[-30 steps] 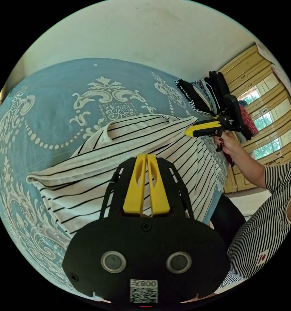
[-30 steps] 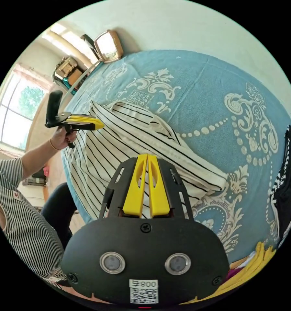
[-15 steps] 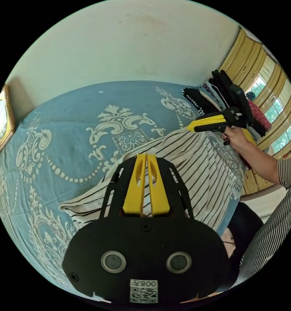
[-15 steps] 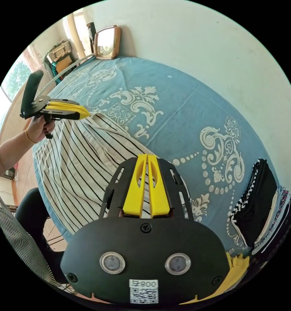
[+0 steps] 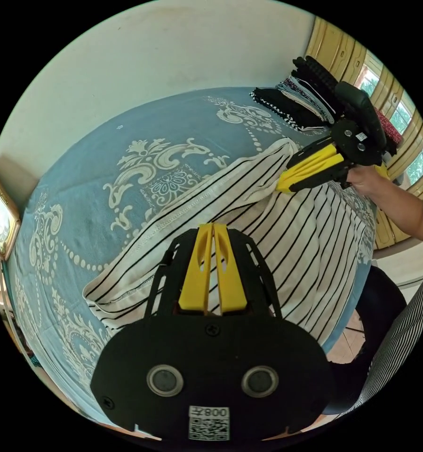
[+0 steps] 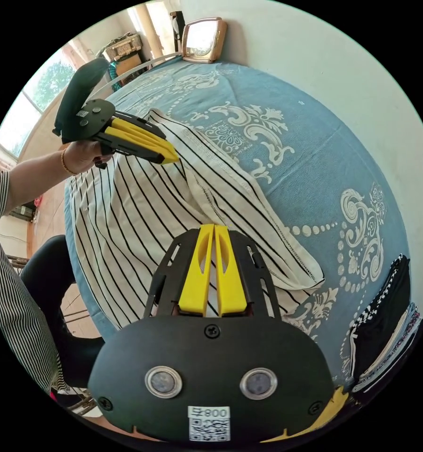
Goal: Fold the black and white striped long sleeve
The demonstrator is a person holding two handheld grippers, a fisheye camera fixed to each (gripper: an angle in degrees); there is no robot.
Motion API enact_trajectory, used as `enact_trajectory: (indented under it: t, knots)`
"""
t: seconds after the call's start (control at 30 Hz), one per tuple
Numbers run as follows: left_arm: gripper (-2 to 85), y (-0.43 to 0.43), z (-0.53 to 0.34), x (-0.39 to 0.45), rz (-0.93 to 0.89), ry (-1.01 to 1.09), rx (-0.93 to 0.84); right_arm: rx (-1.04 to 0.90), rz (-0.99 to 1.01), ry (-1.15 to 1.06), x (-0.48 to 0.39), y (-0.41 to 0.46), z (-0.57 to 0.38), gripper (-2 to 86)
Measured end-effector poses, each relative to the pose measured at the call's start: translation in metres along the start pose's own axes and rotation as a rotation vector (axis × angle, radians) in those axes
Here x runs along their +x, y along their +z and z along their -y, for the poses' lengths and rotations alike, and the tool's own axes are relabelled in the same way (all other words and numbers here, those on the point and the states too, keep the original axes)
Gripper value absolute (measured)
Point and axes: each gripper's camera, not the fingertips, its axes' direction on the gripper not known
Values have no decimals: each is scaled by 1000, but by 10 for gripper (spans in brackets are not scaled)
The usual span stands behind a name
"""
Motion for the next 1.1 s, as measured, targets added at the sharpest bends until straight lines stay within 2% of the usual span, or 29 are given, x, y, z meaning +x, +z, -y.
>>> enact_trajectory:
  t: [0.27,0.37,0.6,0.8,0.87,1.1]
  knots:
    - [2,-35,11,-30,170,-95,71,48,-151,105,38,-18,18,1]
    - [4,-57,-12,-37,118,-125,136,71,-228,148,50,-28,15,2]
    - [25,-58,-54,-41,39,-70,94,113,-103,52,40,-46,-23,8]
    - [15,-33,-55,-67,29,-112,-8,59,-70,81,51,-34,-41,30]
    - [7,-35,-63,-73,9,-137,10,27,-62,113,59,-22,-43,20]
    - [2,-70,-89,-81,61,-166,140,108,-99,131,64,-43,-64,3]
